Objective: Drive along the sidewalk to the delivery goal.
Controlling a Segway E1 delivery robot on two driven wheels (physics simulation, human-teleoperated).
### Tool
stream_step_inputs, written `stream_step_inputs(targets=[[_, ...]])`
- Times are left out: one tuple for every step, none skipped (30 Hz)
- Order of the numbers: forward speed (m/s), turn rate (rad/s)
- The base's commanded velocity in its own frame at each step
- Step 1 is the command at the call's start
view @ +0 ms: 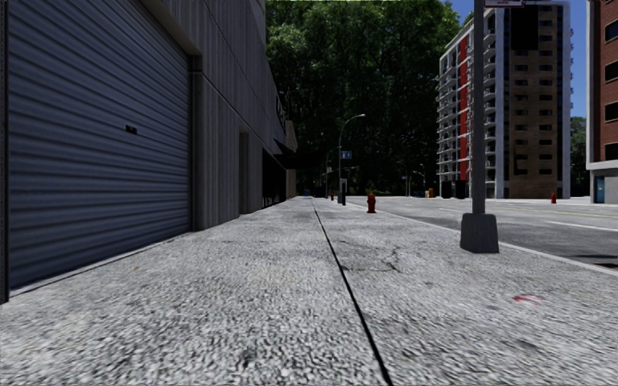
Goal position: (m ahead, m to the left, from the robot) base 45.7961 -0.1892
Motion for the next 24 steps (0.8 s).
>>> stream_step_inputs(targets=[[2.00, 0.00], [2.00, 0.00], [2.00, 0.00], [2.00, 0.00], [2.00, 0.00], [2.00, 0.00], [2.00, 0.00], [2.00, 0.00], [2.00, 0.00], [2.00, 0.00], [2.00, 0.00], [2.00, 0.00], [2.00, 0.00], [2.00, 0.00], [2.00, 0.00], [2.00, 0.00], [2.00, 0.00], [2.00, 0.00], [2.00, 0.00], [2.00, 0.00], [2.00, 0.00], [2.00, 0.00], [2.00, 0.00], [2.00, 0.00]])
